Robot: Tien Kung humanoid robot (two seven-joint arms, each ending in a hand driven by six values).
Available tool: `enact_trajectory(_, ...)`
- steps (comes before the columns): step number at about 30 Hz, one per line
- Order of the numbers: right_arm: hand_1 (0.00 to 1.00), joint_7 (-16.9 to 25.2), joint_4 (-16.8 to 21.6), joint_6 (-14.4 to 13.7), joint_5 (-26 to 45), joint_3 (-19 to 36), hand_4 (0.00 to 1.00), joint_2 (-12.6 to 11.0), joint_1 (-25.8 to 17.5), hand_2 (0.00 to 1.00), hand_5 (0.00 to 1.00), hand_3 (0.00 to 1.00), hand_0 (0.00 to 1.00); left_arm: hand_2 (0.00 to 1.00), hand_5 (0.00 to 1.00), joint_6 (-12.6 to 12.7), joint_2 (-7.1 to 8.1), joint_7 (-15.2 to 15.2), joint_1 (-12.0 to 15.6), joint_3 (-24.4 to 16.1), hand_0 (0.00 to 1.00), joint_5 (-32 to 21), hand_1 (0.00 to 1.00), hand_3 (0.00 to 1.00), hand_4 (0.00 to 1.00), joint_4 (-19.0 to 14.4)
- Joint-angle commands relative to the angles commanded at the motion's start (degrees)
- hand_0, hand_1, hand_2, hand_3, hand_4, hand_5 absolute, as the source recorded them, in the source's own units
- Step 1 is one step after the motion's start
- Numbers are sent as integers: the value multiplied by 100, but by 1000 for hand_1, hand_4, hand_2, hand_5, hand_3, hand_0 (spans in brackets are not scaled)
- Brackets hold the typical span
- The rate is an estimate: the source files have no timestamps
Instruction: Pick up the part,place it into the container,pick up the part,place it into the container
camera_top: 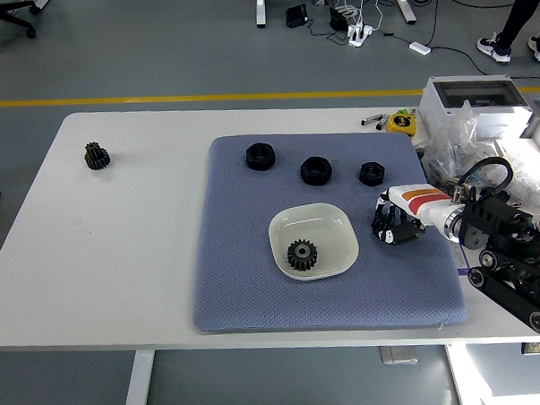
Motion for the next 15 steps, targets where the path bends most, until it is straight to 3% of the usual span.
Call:
enact_trajectory(8, 339, -84, 574, -43, -426, 175, 559, -69, -34, 406, 280, 446, 201, 770, 589, -6, 6, 9, 15, -21, 721, 30, 711, 618, 684, 1)
enact_trajectory(15, 329, -174, 1409, 40, -894, 140, 575, -147, -23, 401, 267, 445, 206, 768, 588, -11, 13, 24, 29, -47, 721, 69, 711, 617, 685, 2)
